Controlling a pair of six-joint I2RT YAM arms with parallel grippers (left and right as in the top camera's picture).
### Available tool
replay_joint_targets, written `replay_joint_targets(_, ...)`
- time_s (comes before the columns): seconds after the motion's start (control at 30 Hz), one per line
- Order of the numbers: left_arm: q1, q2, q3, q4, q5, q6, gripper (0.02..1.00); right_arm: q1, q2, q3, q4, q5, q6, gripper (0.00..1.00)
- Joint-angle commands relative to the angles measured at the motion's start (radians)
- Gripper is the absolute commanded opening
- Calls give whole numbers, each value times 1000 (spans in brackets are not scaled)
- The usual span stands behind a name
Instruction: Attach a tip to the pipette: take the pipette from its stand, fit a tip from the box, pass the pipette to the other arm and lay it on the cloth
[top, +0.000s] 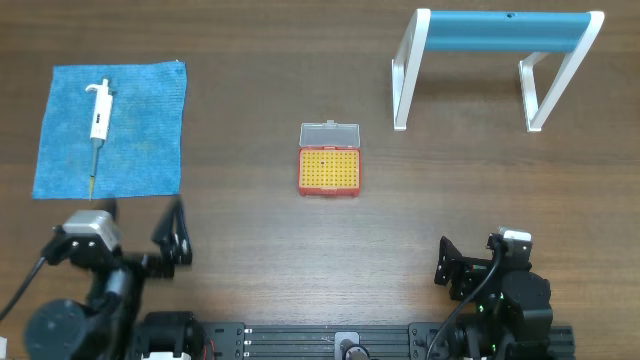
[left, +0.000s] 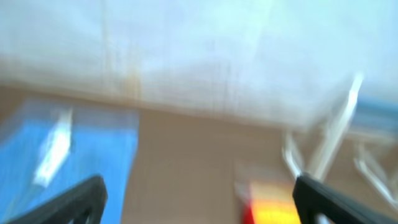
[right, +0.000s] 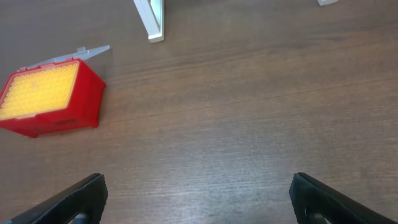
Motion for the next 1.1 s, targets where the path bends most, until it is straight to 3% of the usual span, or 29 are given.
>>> replay_joint_targets(0.03,39,-197,-452,572,-47,2,963,-3,-9,-1,2,13,-10,950)
replay_joint_targets(0.07,45,-217,-548,725,-47,2,963,-3,-9,-1,2,13,-10,952)
replay_joint_targets(0.17,28,-216,-680,829,-24,2,963,-3,-9,-1,2,13,-10,952)
replay_joint_targets(0.27,-4,-216,-772,830,-24,2,963,-3,-9,-1,2,13,-10,950)
replay_joint_targets(0.4,-8,-216,-780,641,-25,2,965,-3,-9,-1,2,13,-10,950)
replay_joint_targets(1.1,-9,-216,-780,648,-32,2,965,-3,-9,-1,2,13,-10,950)
